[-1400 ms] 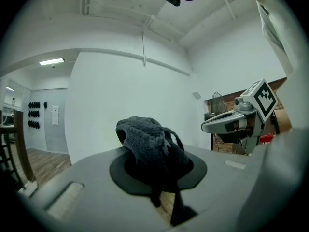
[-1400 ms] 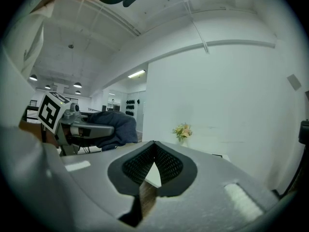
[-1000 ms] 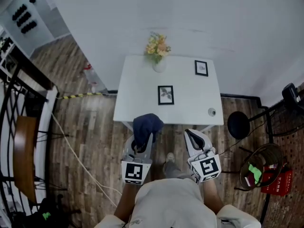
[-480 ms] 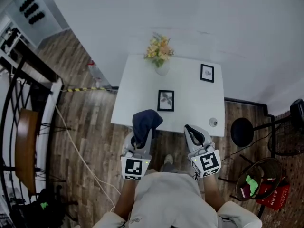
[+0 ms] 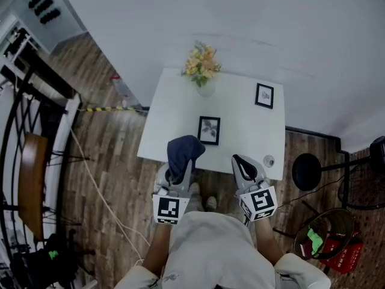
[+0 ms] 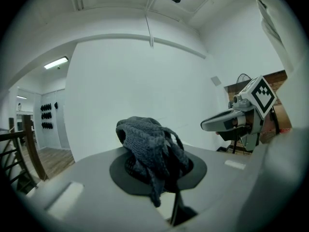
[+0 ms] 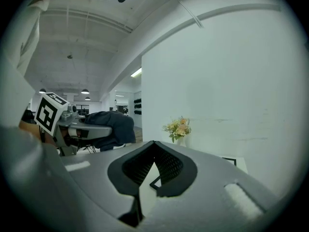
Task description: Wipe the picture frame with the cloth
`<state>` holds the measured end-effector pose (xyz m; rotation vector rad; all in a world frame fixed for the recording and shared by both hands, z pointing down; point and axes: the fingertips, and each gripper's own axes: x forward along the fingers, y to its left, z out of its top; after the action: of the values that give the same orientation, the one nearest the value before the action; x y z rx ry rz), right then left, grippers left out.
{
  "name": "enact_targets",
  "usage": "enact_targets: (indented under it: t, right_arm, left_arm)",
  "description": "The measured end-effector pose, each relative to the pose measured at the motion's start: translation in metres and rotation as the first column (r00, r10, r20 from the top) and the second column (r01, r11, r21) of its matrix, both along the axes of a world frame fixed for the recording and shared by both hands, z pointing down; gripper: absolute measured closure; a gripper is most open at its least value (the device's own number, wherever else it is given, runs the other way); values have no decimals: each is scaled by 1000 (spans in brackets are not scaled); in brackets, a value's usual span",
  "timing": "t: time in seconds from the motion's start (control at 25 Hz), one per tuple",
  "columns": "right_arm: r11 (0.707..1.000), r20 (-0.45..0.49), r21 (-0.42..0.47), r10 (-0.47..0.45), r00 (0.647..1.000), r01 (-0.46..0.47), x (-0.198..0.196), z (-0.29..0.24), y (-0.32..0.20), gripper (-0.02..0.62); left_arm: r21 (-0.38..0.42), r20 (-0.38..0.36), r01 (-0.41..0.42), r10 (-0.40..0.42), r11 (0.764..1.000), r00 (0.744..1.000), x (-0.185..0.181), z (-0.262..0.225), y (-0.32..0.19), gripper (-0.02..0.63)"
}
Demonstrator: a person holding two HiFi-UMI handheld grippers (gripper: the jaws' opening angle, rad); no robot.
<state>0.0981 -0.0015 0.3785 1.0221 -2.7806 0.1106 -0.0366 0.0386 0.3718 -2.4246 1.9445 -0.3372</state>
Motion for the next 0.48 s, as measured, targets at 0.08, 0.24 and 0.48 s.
enact_targets:
  t: [0.08,0.24,0.48]
  right_arm:
    - [1000,3,-3,3,1000,-3,0,1,-6,592]
    - [1000,1,-13,16,1000,-16,-3,7,-17,592]
    - [998,-4,-50,47,999,-47,-9,19,-39,592]
  left_arm:
    - [2,-5,-5,5,1000,1000,0,1,-7,522]
    - [11,-9,-28,28,1000,1000,2,1,-23,522]
    - [-3,-22,-56,56,998,998,-5,9,-50,522]
